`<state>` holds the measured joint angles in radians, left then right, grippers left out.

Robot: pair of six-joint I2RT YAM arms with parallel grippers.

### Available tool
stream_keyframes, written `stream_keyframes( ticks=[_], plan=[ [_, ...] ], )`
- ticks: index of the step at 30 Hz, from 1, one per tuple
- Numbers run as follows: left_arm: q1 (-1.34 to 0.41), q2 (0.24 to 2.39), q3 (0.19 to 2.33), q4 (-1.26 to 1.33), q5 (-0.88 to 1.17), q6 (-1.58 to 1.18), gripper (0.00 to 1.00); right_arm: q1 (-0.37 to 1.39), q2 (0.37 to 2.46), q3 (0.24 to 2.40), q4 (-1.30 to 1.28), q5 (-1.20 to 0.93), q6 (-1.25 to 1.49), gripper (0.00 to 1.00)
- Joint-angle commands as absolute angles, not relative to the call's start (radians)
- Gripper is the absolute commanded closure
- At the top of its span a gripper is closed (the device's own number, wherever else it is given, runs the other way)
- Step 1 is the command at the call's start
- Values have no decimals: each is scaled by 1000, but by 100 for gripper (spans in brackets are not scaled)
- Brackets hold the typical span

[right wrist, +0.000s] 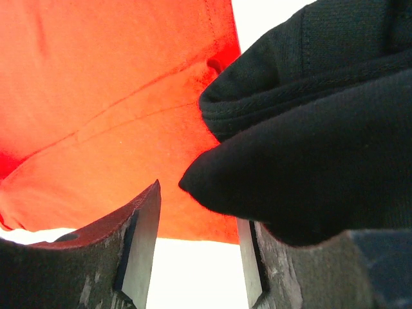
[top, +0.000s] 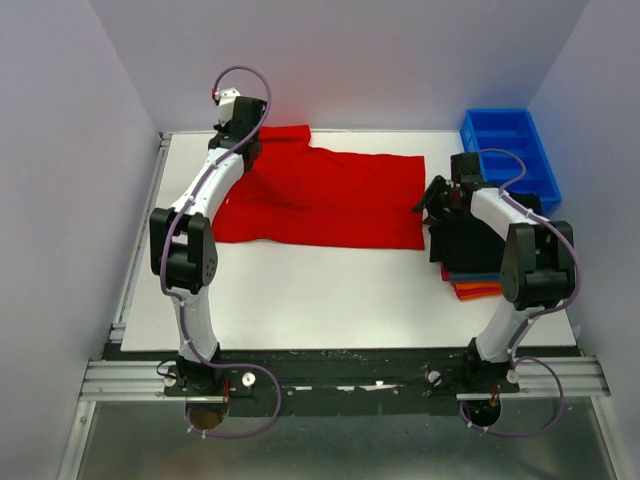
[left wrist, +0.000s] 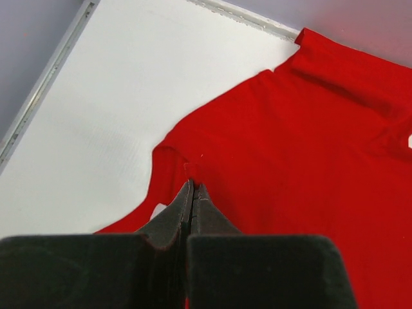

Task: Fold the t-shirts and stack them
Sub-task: Fold the flattened tshirt in 1/3 of the way

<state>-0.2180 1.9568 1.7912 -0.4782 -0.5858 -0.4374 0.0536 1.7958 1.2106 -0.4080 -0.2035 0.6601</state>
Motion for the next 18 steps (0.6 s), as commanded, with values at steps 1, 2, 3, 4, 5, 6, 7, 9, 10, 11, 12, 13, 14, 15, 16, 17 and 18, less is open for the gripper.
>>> stream_keyframes(
  ticks=[1,2,3,4,5,6,7,9,10,11,12,13,14,15,16,17,18],
  plan=[
    [-213,2057,1864,-488,-545,-433,100,58,1723,1200,-384,-196,634,41],
    [-213,2072,1874,-488,-543,-434,100,60,1712,1195,-382,-190,629,41],
    [-213,2091,1885,-485,-537,-437,100,63,1703,1190,-376,-189,626,41],
    [-213,2104,1899,-488,-529,-439,100,67,1692,1184,-371,-190,624,41],
    [-213,2120,1911,-486,-520,-443,99,74,1683,1177,-365,-195,623,41],
    [-213,2132,1922,-485,-506,-443,90,78,1675,1167,-356,-202,618,41],
    [-213,2146,1939,-486,-486,-442,75,86,1669,1160,-347,-209,618,41],
    [-210,2180,1997,-526,-468,-442,52,97,1655,1138,-328,-219,615,41],
    [-209,2189,2032,-557,-468,-442,47,103,1648,1126,-321,-222,612,41],
    [-207,2194,2055,-570,-469,-442,43,109,1637,1106,-311,-219,609,41],
    [-204,2186,2066,-589,-469,-443,40,115,1620,1086,-299,-215,609,41],
    [-201,2168,2060,-592,-468,-445,36,123,1602,1069,-290,-201,609,41],
    [-196,2137,2040,-591,-468,-449,32,133,1576,1045,-281,-190,609,41],
    [-193,2103,2004,-585,-468,-454,29,149,1551,1028,-272,-169,607,41],
    [-192,2058,1958,-571,-468,-460,28,161,1527,1010,-268,-146,609,41],
    [-189,2010,1891,-545,-474,-466,25,176,1502,993,-267,-128,611,42],
    [-184,1955,1823,-517,-479,-478,13,190,1485,979,-268,-109,618,42]
  ],
)
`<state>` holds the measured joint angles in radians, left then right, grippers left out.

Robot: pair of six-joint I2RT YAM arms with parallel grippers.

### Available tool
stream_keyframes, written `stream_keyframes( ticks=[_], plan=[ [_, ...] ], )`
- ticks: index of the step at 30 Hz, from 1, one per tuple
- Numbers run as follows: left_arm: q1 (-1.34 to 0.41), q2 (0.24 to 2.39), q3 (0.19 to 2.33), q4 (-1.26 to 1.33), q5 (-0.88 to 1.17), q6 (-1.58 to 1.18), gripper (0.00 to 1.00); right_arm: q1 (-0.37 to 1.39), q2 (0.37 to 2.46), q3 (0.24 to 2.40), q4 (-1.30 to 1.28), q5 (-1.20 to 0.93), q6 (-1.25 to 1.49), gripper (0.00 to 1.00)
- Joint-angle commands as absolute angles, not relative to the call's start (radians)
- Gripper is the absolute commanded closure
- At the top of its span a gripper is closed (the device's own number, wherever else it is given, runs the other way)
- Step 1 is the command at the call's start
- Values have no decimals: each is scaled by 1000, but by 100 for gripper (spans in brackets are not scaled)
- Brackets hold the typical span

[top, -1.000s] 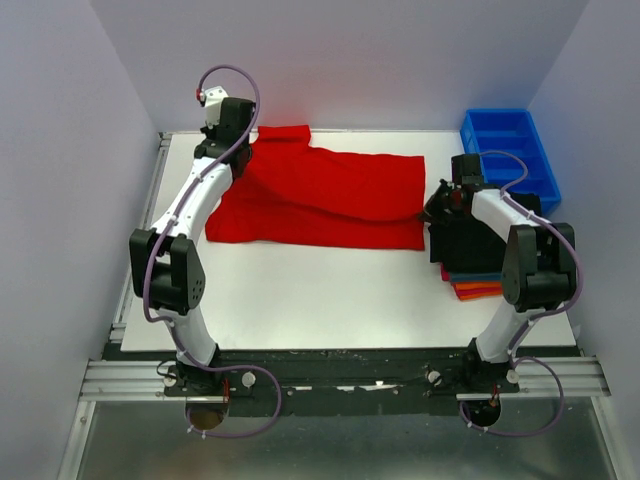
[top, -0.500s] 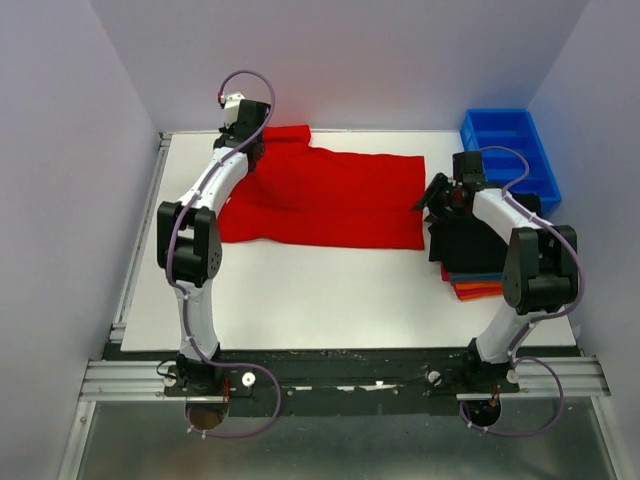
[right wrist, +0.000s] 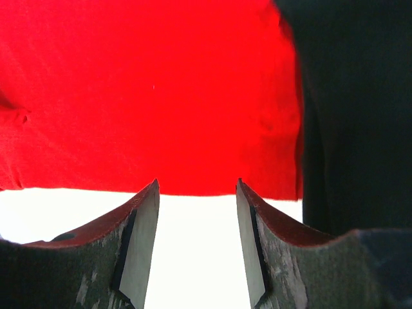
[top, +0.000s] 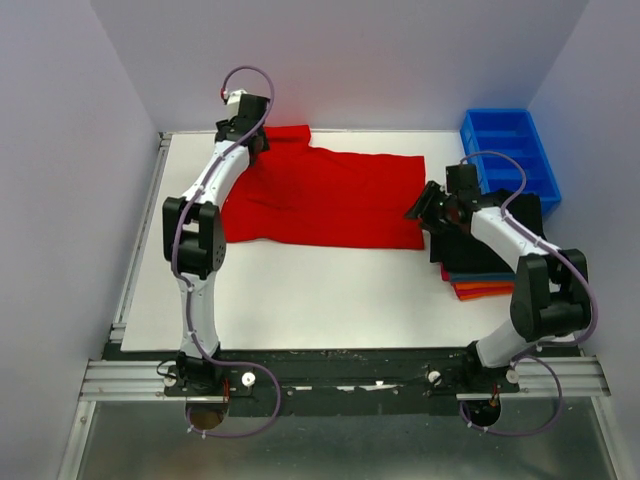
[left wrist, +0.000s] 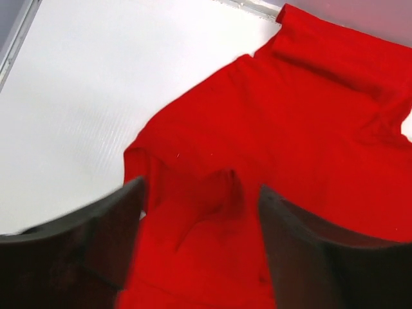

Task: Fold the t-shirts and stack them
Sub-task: Fold the flattened tshirt in 1/3 of the way

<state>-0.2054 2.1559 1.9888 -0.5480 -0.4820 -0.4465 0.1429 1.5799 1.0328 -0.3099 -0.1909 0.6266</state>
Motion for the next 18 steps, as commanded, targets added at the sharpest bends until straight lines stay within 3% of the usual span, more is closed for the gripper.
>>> stream_keyframes(
  ticks=[1,9,14,18],
  plan=[
    [-176,1900,1749,-496,-476,-494,1,199,1467,959,-267,-98,627,43],
    [-121,1698,1438,-463,-425,-593,2,262,1345,790,-186,-63,687,49],
    [-117,1537,1150,-358,-457,-675,19,273,1302,715,-186,-5,733,53],
    [-115,1467,1016,-318,-497,-713,22,273,1246,652,-158,46,801,54]
  ],
)
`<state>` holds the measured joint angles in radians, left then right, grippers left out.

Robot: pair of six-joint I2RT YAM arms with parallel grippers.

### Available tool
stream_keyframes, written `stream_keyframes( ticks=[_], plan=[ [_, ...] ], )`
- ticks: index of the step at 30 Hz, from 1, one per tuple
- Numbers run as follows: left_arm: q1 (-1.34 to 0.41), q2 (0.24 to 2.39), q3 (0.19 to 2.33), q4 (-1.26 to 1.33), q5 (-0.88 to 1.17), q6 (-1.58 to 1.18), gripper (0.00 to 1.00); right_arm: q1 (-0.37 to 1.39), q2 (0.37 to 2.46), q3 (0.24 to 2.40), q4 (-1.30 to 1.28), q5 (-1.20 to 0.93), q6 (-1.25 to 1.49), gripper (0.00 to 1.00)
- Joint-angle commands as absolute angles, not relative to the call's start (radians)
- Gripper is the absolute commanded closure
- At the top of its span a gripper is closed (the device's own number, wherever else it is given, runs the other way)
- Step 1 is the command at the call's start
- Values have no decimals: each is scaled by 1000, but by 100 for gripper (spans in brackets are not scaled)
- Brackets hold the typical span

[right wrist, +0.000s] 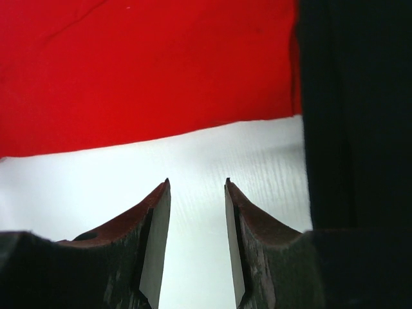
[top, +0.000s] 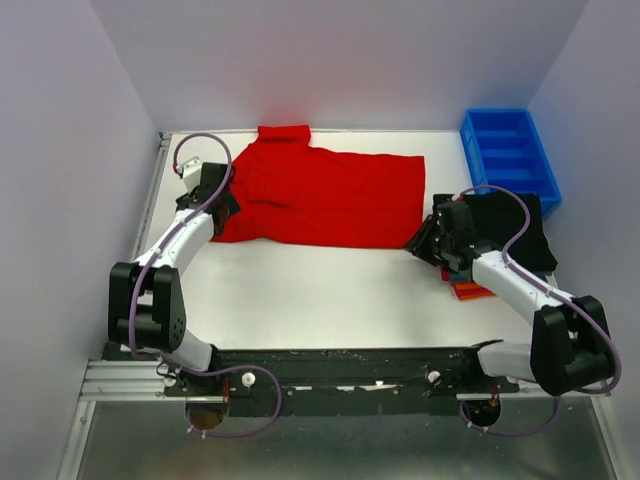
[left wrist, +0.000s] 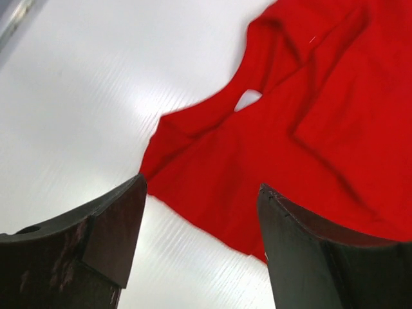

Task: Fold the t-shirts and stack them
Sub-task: Fold the flattened tshirt in 1/3 of the way

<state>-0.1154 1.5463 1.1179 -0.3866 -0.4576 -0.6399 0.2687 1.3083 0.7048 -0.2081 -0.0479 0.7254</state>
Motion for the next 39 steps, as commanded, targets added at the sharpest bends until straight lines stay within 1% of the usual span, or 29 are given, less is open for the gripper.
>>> stream_keyframes(
  ticks=[1,5,8,13,16,22,26,29,31,34,36,37,38,39],
  plan=[
    [-110,1454,988,-305,-495,-718,23,273,1230,638,-143,49,801,54],
    [-75,1442,930,-293,-460,-741,28,273,1207,627,-140,52,790,55],
    [-54,1463,914,-279,-460,-730,29,273,1204,627,-143,55,782,55],
    [-31,1564,953,-275,-448,-701,37,273,1216,630,-140,49,782,55],
    [-23,1609,971,-247,-401,-669,39,273,1218,635,-141,49,776,55],
    [-23,1675,1014,-301,-391,-649,39,273,1230,641,-146,60,772,55],
    [-20,1721,1035,-317,-397,-615,46,273,1249,652,-144,51,772,55],
    [-9,1773,1075,-357,-411,-601,55,273,1252,658,-146,52,769,55],
    [-9,1784,1084,-348,-385,-591,64,273,1252,661,-156,64,765,55],
    [-9,1786,1088,-342,-380,-568,75,273,1253,675,-185,92,758,55],
    [17,1783,1092,-348,-397,-560,85,273,1256,683,-201,106,759,55],
    [23,1778,1089,-348,-402,-558,94,273,1253,683,-204,109,756,55],
    [29,1769,1085,-347,-406,-560,100,273,1252,681,-206,110,756,55],
    [43,1760,1077,-342,-405,-563,100,273,1252,680,-206,112,756,55]
  ],
)
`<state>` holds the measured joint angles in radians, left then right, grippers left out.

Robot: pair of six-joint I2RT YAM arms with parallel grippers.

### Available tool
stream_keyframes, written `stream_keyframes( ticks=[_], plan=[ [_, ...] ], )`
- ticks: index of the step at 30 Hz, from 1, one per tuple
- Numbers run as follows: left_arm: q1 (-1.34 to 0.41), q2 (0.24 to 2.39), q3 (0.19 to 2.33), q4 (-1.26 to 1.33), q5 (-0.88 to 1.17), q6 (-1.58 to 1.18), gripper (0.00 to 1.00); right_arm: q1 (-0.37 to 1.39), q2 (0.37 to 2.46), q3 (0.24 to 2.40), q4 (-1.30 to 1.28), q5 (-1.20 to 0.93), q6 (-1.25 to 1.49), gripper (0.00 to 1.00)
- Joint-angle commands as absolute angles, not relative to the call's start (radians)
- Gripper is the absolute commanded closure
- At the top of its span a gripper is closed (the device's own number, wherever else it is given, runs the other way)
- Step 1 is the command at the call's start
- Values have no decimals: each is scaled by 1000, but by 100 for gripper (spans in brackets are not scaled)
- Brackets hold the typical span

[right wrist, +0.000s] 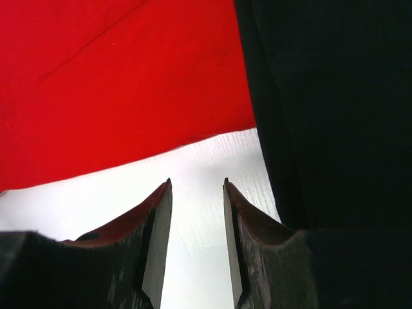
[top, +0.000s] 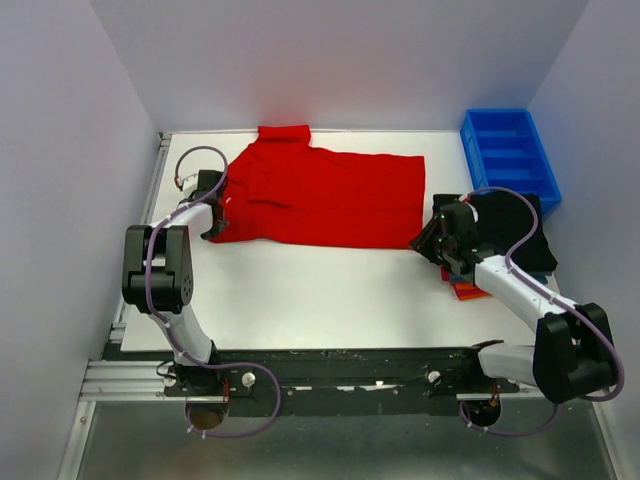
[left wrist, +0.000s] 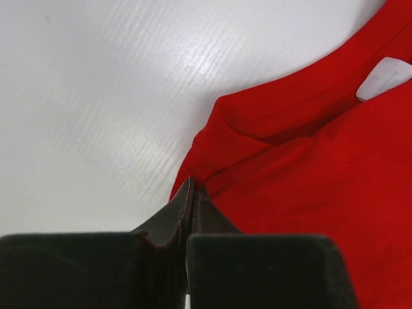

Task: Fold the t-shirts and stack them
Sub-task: Fold the flattened tshirt in 1/3 of the way

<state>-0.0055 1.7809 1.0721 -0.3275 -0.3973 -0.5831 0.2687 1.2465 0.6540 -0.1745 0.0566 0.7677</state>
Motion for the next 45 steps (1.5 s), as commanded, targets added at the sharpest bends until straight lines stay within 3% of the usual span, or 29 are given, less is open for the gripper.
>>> stream_keyframes(
  ticks=[1,13,17,20,27,42,44,45],
  plan=[
    [52,1750,1071,-336,-402,-561,100,273,1253,678,-206,112,756,55],
    [87,1654,1013,-324,-403,-612,99,273,1356,736,-245,83,825,55],
    [87,1579,954,-292,-405,-640,63,284,1384,735,-203,52,873,55],
    [87,1526,928,-275,-402,-650,56,299,1420,762,-216,71,885,56],
    [86,1416,826,-204,-262,-736,52,308,1489,793,-262,121,934,59],
    [86,1215,660,-113,-238,-857,49,314,1617,853,-328,219,1028,59],
    [86,1221,654,-115,-239,-873,49,316,1626,857,-330,232,1032,66],
    [86,1223,649,-112,-241,-882,49,316,1623,857,-337,238,1034,77]
  ],
)
